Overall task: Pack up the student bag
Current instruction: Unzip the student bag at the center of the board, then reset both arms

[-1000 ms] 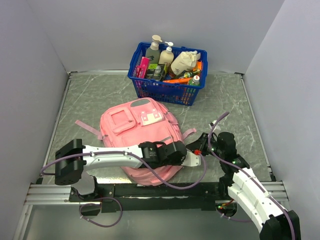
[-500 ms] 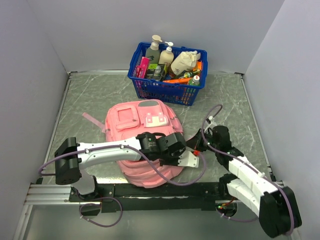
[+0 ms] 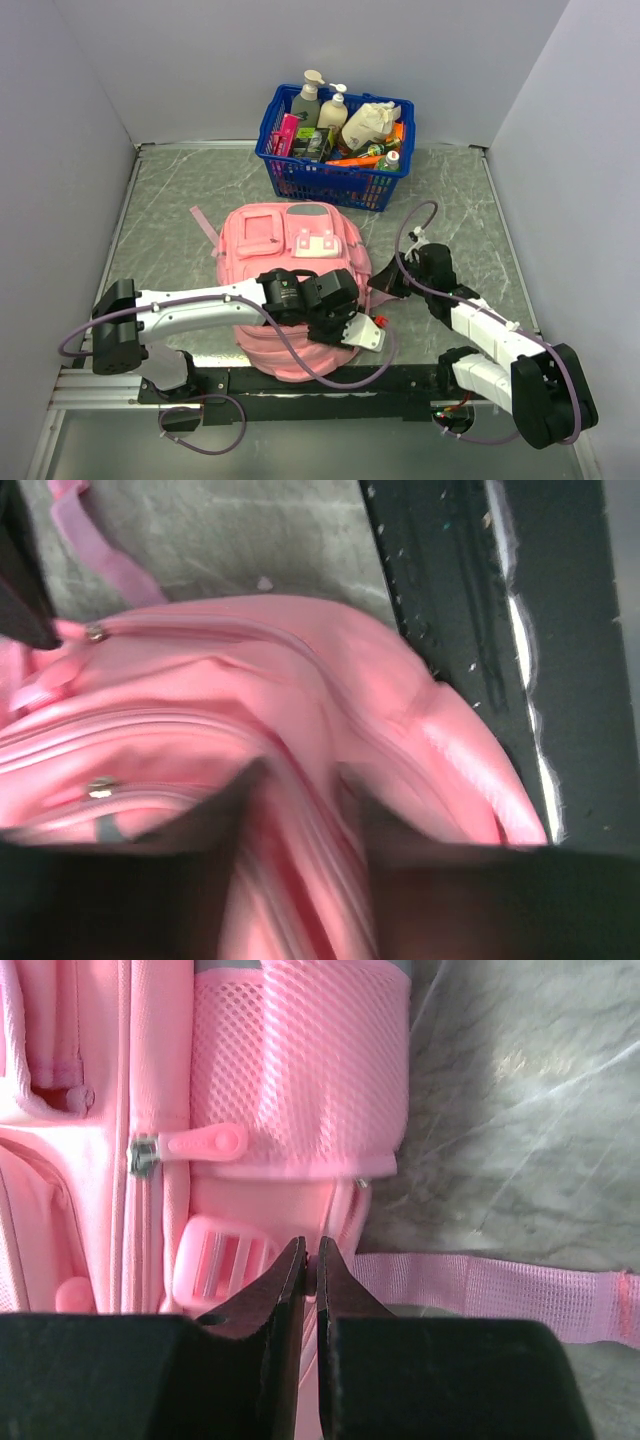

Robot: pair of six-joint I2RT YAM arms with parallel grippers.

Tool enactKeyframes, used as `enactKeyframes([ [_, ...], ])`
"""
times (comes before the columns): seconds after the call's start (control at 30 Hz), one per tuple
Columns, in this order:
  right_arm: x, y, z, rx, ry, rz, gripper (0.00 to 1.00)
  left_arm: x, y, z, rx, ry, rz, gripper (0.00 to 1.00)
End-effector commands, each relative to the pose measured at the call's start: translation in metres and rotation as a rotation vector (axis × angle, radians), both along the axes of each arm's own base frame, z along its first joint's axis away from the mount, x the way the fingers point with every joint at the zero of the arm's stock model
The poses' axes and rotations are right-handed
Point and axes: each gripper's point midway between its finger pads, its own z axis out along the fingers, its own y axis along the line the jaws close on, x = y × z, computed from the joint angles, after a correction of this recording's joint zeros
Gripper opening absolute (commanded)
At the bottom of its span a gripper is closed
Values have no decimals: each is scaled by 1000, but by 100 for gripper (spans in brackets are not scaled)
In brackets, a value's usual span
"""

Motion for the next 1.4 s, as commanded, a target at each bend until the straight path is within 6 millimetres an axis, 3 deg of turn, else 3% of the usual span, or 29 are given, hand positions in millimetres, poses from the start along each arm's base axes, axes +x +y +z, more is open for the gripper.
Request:
enactKeyframes([
  [0.0,52,-13,50,-40,-230,-113,0,15,-12,30,-100,3,138,81],
  [0.03,52,-14,50,-53,-226,-114,0,28,-15,38,-124,-3,185,96],
  [0.1,54,-20,54,-78,-206,-128,1,55,-26,62,-174,-62,272,96],
  [0.17,59,-18,66,-71,-201,-119,12,78,-34,79,-142,-61,352,96],
  [0.2,55,-22,60,-92,-152,-106,18,102,-26,82,-97,-69,436,96],
  [0.23,57,-22,62,-96,-143,-99,20,112,-25,86,-66,-50,479,96],
  [0.27,60,-22,70,-101,-149,-96,21,131,-39,104,-95,-23,532,96],
  [0.3,60,-21,72,-106,-159,-88,23,145,-22,105,-56,39,576,96],
  [0.37,60,-22,82,-95,-192,-87,25,169,-14,131,-135,45,646,96],
  [0.4,60,-21,84,-92,-199,-83,31,192,-4,144,-204,25,703,96],
  [0.43,56,-21,82,-95,-184,-77,42,200,7,136,-201,7,731,96],
  [0.47,55,-20,84,-102,-182,-61,59,200,22,159,-272,-38,753,96],
  [0.5,53,-22,82,-114,-166,-56,68,214,26,176,-361,-91,777,96],
  [0.53,51,-22,80,-123,-149,-50,69,217,44,167,-335,-139,820,96],
  [0.57,46,-23,78,-145,-128,-29,70,214,58,186,-381,-165,841,96],
  [0.6,45,-24,78,-153,-123,-29,72,222,74,190,-388,-177,885,96],
  [0.63,44,-26,77,-161,-125,-32,88,224,87,197,-411,-176,922,96],
  [0.67,44,-28,81,-166,-153,-35,93,229,98,200,-425,-170,954,96],
  [0.7,44,-28,84,-164,-167,-41,93,243,122,204,-445,-171,1021,96],
  [0.77,47,-30,95,-164,-190,-57,100,248,143,215,-523,-141,1082,96],
  [0.8,48,-33,95,-178,-180,-70,100,260,169,219,-558,-143,1158,96],
  [0.83,50,-34,94,-194,-167,-73,100,260,178,222,-618,-125,1205,96],
  [0.97,55,-37,108,-209,-193,-91,100,264,210,206,-663,-72,1280,96],
  [1.0,57,-36,114,-196,-223,-97,100,268,225,189,-648,-54,1335,96],
  [1.1,56,-38,119,-177,-256,-119,100,279,256,180,-762,6,1449,96],
  [1.2,58,-38,118,-189,-244,-116,100,286,287,135,-769,58,1560,96],
  [1.37,64,-49,127,-238,-280,-172,100,295,319,90,-734,74,1703,96],
])
